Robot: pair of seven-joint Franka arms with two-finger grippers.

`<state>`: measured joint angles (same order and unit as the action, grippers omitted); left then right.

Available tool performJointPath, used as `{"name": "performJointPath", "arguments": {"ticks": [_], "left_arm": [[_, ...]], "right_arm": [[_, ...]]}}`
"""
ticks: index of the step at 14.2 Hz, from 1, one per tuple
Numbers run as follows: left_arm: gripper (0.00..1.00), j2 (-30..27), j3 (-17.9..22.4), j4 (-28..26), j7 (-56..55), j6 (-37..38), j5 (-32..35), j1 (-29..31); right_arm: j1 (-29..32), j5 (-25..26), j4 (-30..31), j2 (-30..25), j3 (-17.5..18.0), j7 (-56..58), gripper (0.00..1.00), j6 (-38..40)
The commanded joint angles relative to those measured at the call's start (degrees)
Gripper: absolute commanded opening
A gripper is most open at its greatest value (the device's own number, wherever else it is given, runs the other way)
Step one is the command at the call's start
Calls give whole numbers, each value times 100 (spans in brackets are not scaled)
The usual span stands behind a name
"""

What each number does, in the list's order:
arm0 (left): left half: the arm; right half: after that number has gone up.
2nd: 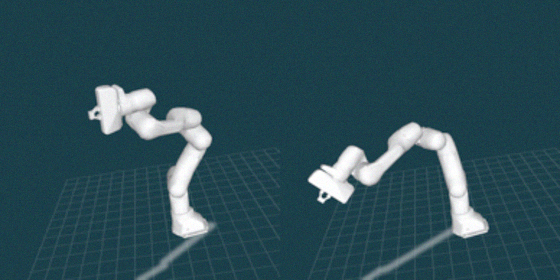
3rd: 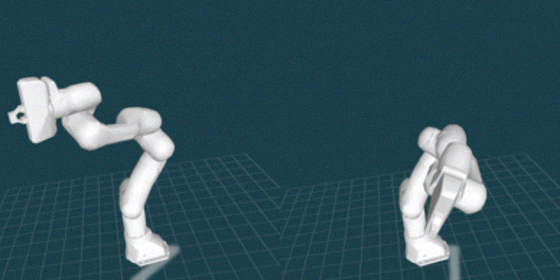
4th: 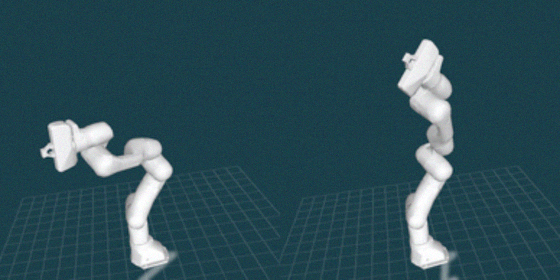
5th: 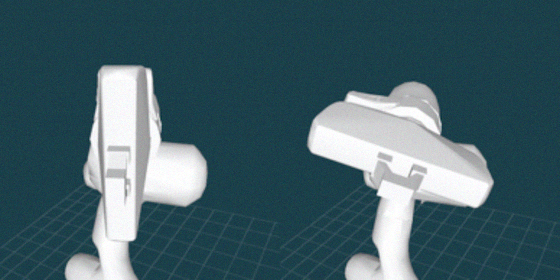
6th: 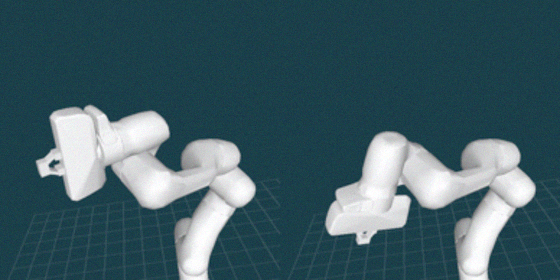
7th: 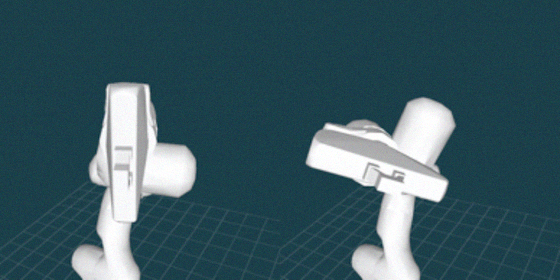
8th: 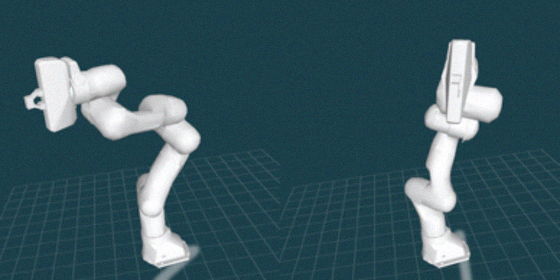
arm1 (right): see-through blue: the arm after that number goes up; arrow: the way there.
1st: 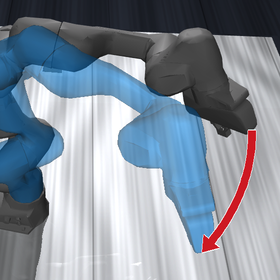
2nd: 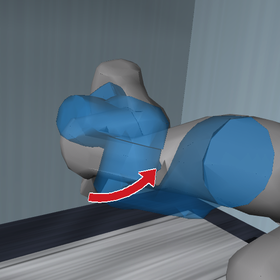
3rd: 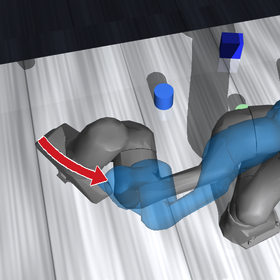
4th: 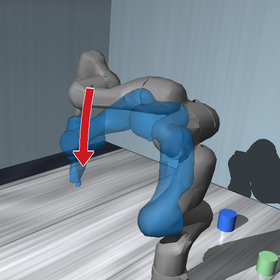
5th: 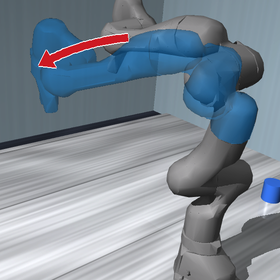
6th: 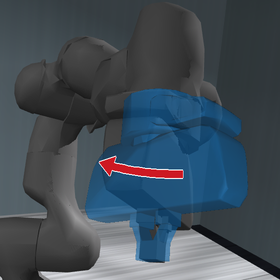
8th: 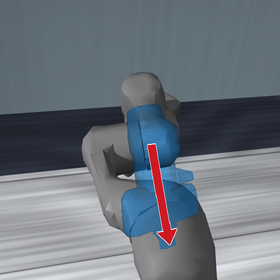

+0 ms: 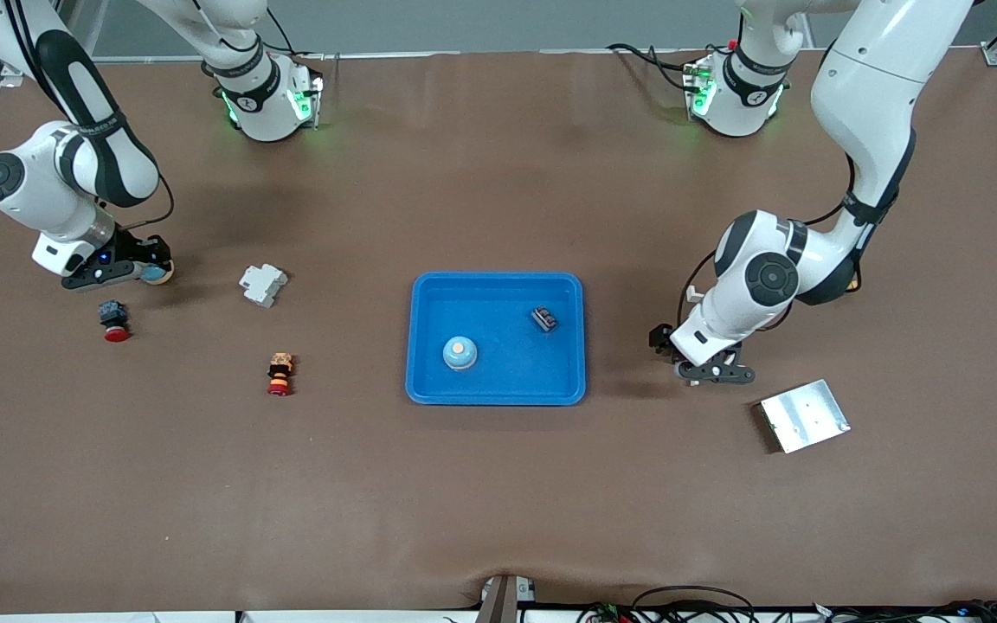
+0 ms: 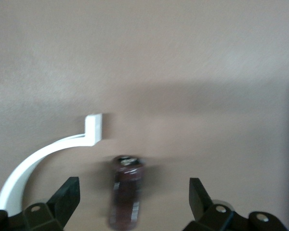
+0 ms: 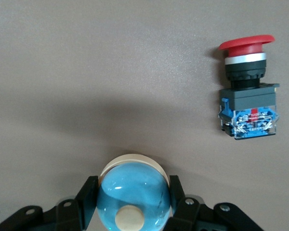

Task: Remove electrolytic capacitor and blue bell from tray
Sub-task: 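Move the left gripper back to the tray and grasp the second capacitor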

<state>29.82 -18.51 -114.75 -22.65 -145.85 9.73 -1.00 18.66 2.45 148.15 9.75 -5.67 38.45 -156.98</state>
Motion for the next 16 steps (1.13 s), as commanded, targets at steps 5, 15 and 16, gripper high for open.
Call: {"name": "performJointPath", "arguments": {"ticks": [5, 15, 16], "left_arm": [[100, -37, -557, 724, -2556, 355, 91, -294], [100, 551, -514, 1446, -5635, 461, 91, -1446], [100, 639, -505, 1455, -5740, 461, 91, -1508]], "right_arm": [[121, -113, 29, 176, 118, 83, 0, -236], [103, -122, 3, 334, 127, -4, 93, -272], [103, -209, 3, 334, 127, -5, 100, -272]]}}
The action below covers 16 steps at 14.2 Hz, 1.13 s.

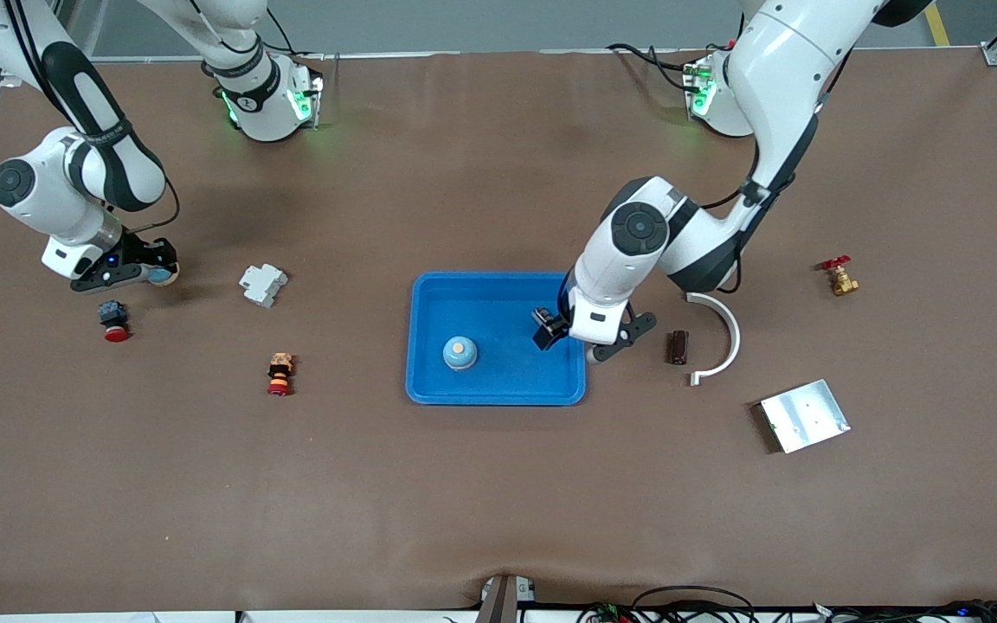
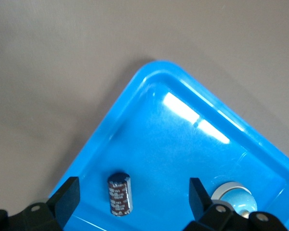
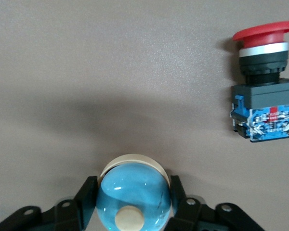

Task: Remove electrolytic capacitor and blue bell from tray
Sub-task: 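Move the left gripper back to the tray and grasp the second capacitor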

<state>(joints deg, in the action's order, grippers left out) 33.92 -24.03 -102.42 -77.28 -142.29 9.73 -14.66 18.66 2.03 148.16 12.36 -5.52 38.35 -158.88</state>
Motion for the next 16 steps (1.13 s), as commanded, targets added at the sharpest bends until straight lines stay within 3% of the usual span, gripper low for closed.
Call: {"name": "performJointPath", "arguments": {"ticks": [1, 6, 10, 16], "left_arm": [[100, 290, 56, 222, -357, 105, 99, -186], [100, 475, 328, 222, -753, 105, 108, -528], [100, 615, 487, 222, -771, 105, 108, -687], [100, 695, 496, 301, -762, 369, 144, -784]], "right_arm": [[103, -255, 3, 74, 121, 6, 100, -73], [76, -282, -32, -127, 253, -12, 100, 59], [-160, -615, -208, -637, 463, -371, 100, 874], [-310, -660, -865, -1007, 481, -1476, 100, 1814]]}}
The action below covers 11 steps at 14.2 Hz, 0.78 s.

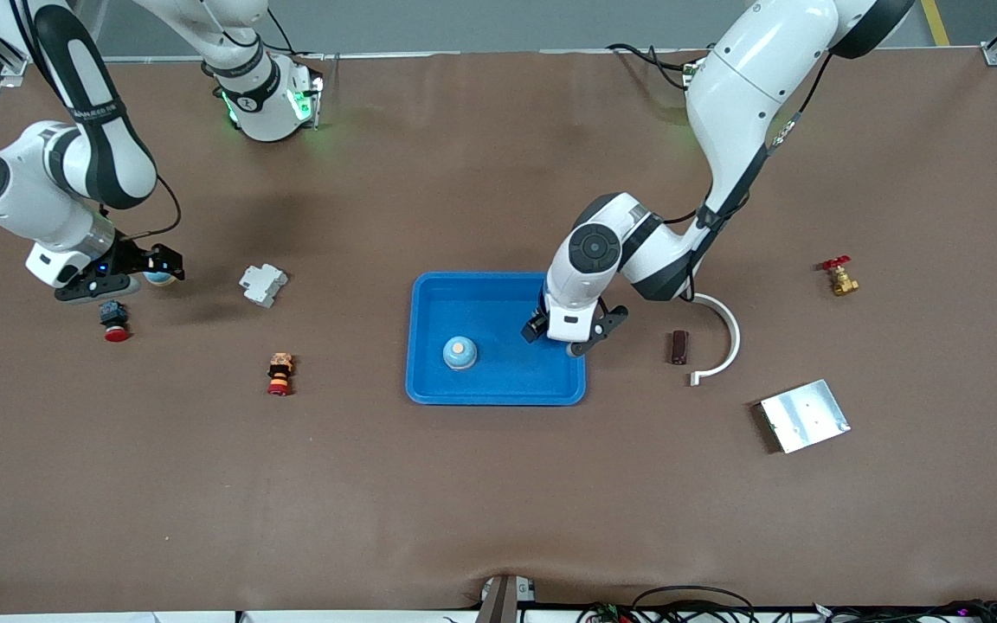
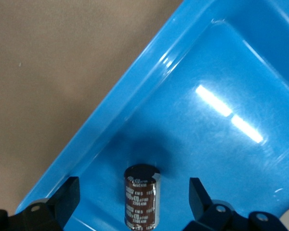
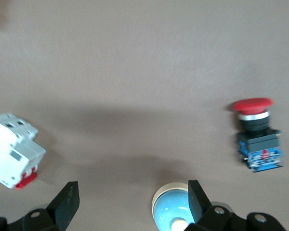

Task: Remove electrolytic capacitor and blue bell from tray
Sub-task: 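Lower the bell onto the table and open the right gripper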

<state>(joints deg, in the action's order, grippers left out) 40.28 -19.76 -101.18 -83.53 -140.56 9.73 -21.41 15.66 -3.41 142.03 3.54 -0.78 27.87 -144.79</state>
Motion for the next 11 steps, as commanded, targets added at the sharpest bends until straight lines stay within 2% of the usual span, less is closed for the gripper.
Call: {"name": "performJointPath", "arguments": {"ticks": [1, 4, 6, 8, 11], "left_arm": [[100, 59, 69, 178, -137, 213, 143, -135], [100, 102, 69, 195, -146, 222, 108, -188], [100, 164, 69, 257, -154, 213, 99, -249], [100, 252, 78, 309, -216, 213, 117, -293], [100, 270, 78, 309, -225, 213, 135, -302]], "right_arm": [[-71, -116, -403, -178, 7, -823, 100, 660], [-439, -520, -527, -292, 51, -1502, 100, 795], [-643, -538, -737, -275, 77, -1547, 100, 795], [-932, -486, -861, -249, 87, -2395, 100, 786], [-1215, -415, -870, -240, 78, -2655, 100, 576]]}}
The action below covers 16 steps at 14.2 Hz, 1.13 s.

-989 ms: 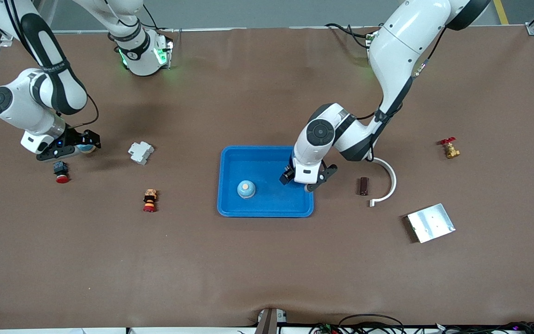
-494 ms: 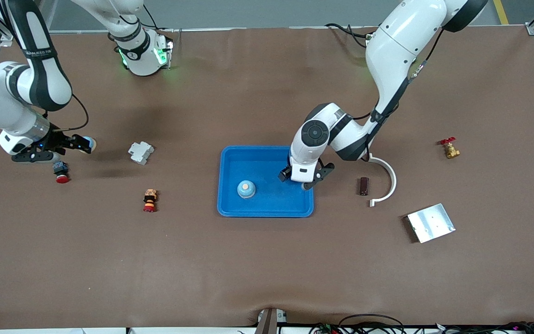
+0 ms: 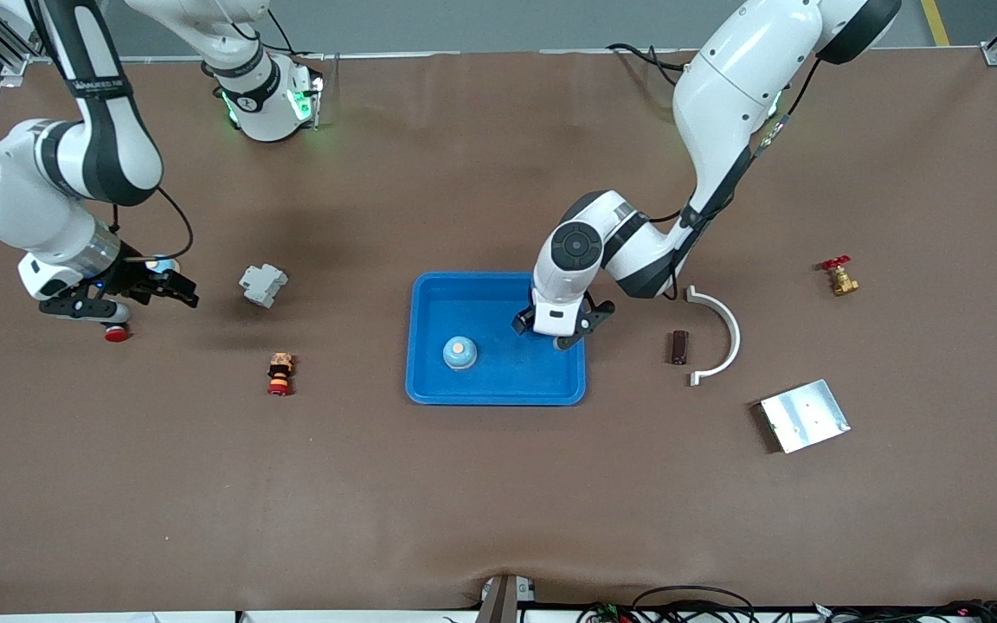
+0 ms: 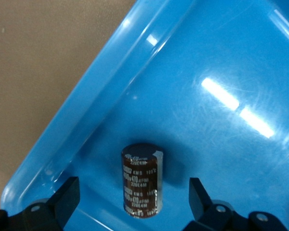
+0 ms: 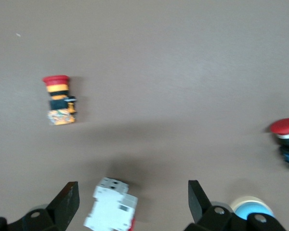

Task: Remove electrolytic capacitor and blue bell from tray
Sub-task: 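Lower the bell onto the table and open the right gripper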

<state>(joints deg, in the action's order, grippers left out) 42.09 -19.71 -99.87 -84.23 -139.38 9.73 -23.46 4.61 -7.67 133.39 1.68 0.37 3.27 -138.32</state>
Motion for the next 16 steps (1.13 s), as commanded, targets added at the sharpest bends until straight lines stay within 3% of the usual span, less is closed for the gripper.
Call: {"name": "performJointPath", "arguments": {"ticks": [1, 2, 4, 5, 10, 11, 16], "left_arm": [[100, 88, 81, 178, -155, 95, 143, -98], [95, 80, 73, 178, -155, 95, 143, -89], [63, 80, 73, 178, -155, 95, 143, -89], [52, 80, 81, 187, -155, 95, 143, -89], [4, 71, 81, 318, -155, 95, 143, -80], [0, 62, 81, 327, -155, 104, 152, -80], [0, -61, 81, 573, -138, 507, 196, 7]], "right_arm": [[-119, 2, -6, -54, -28, -204, 100, -116], [-145, -15, -6, -54, -19, -222, 100, -116], [-320, -59, -6, -45, -19, -439, 100, -151], [-556, -42, -32, -37, -19, -824, 100, -169], [-1506, 2, -216, 95, -19, -2591, 100, -108], [-1734, 2, -286, 113, -19, -2943, 100, -81], [-2570, 64, -663, 586, -28, -4543, 100, -81]]}}
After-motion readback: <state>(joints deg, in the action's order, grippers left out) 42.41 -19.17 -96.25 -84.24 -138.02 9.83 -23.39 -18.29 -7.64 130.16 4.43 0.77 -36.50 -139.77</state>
